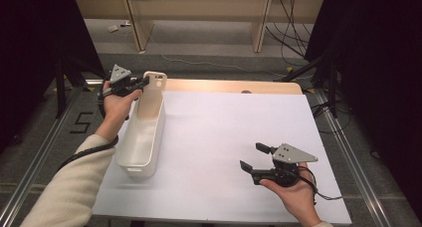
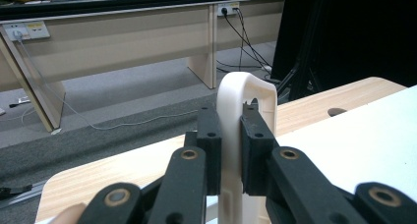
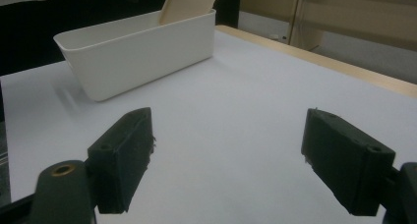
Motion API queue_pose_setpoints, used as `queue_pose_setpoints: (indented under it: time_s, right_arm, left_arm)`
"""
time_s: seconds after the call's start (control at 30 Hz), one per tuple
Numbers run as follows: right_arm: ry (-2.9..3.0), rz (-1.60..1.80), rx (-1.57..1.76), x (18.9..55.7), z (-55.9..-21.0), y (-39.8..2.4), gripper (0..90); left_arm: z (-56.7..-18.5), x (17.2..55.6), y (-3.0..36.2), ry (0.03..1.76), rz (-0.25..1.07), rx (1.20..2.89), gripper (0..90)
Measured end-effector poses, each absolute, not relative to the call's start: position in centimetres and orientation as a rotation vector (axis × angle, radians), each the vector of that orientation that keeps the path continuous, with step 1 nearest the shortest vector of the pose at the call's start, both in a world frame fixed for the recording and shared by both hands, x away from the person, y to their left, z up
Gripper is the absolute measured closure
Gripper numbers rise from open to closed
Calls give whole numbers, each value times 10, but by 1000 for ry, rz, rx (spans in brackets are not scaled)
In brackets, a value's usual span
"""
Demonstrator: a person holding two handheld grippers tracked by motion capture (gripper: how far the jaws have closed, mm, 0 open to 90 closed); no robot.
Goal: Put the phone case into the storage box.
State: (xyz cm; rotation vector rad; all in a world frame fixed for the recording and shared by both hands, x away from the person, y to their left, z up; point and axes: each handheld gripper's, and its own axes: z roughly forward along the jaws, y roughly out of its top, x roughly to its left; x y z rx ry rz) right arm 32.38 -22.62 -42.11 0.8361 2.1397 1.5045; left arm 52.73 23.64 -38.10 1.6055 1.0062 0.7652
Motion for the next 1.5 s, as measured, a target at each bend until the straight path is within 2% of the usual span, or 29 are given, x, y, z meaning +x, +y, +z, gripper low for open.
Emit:
queue_pose_setpoints:
  time_s: [1.5]
  right_arm:
    - [2154, 1498, 831, 325, -423, -226, 211]
  left_arm:
    - [-386, 537, 236, 1017, 765, 1636, 809]
